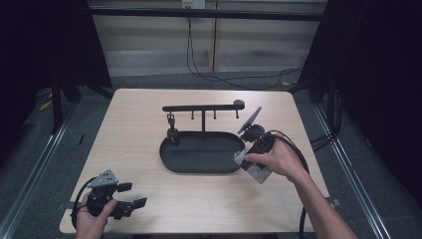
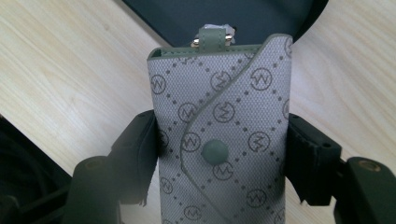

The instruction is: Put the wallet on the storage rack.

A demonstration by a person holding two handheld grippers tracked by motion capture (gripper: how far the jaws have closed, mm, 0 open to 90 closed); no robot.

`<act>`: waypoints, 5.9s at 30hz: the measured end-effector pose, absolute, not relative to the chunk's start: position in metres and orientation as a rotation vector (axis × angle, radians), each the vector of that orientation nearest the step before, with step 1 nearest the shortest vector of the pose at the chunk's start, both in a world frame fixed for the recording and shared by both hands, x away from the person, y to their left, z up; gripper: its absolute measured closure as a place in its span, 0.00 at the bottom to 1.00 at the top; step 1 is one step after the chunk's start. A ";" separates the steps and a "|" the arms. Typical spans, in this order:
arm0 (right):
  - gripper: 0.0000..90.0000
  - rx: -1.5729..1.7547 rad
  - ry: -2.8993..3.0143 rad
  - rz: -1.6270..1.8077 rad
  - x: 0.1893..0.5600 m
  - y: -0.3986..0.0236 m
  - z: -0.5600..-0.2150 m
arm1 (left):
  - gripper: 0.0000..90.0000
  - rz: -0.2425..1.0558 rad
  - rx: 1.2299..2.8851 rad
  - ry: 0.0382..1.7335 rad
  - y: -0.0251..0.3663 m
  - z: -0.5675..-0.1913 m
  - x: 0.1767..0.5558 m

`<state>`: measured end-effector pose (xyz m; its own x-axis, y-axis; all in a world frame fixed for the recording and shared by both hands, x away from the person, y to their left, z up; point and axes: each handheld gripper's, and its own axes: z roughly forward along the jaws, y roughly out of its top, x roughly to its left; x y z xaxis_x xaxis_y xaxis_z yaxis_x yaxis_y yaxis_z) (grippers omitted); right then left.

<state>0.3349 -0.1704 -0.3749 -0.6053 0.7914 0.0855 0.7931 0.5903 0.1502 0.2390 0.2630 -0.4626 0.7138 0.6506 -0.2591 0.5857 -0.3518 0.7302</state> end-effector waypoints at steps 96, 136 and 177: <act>0.37 -1.914 -2.155 -0.954 0.405 -0.182 -0.451 | 0.19 0.093 2.035 0.925 0.265 -0.460 0.236; 0.29 -1.890 -2.277 -0.962 0.397 -0.182 -0.449 | 0.19 0.102 2.038 0.932 0.263 -0.460 0.237; 0.26 -1.792 -2.451 -1.319 0.277 -0.250 -0.438 | 0.22 0.114 1.982 1.007 0.262 -0.461 0.238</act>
